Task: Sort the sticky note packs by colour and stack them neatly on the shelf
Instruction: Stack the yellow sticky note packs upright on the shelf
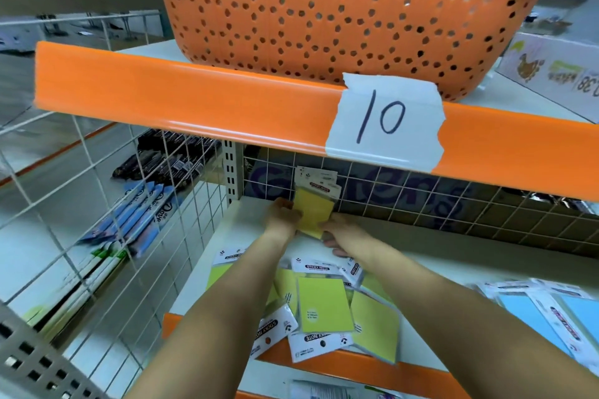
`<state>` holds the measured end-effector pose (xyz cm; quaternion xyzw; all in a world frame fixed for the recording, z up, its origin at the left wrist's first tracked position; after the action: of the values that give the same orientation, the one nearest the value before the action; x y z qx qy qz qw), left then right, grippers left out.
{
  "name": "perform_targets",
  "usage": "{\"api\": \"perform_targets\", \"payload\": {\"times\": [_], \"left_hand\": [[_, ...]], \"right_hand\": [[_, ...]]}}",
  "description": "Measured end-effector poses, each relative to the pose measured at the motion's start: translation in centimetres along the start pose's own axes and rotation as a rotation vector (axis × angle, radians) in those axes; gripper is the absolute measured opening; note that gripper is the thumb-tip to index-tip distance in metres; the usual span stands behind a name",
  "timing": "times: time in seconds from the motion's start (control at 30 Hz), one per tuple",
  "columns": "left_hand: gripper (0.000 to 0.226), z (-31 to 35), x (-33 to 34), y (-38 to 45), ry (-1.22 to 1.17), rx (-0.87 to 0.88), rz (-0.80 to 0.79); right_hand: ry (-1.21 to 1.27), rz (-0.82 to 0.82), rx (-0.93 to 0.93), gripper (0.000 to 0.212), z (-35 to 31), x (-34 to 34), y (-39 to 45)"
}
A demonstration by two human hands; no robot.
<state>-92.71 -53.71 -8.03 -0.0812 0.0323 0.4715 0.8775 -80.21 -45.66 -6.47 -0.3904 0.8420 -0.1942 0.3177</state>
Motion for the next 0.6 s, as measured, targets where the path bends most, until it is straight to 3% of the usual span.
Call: {"api": "perform_targets", "payload": {"times": [0.1, 0.2, 0.4, 0.6], "left_hand": [[0.009, 0.0, 0.1, 0.5, 0.190, 0.055, -0.006], [0.033, -0.2, 0.8, 0.9, 0.345, 0.082, -0.051], [0.046, -0.3, 2.6, 0.7, 0.268, 0.119, -0.144], [0.052, -1.1, 2.7, 1.2, 0.290, 0.113, -0.194]], "right_hand": [[0.006, 0.013, -0.081, 0.027, -0.8, 1.2, 0.6], [0.003, 0.109, -0.140, 0.034, -1.8, 2.2, 2.1], [0.053, 0.257, -0.074, 0.040, -1.1, 2.7, 6.5], [-0.089, 0.250, 0.019, 0.058, -0.9, 2.8, 5.4]]}}
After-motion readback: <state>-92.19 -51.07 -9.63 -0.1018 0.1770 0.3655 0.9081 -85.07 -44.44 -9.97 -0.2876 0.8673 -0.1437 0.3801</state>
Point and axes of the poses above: each hand's wrist, its own y-axis towards the middle knuckle, its own x-axis out of the palm, z = x × y, the point moved 6 cm from there along y, towards the middle knuckle, and after that the axes turned 12 degrees about x, right-handed, at the moved point
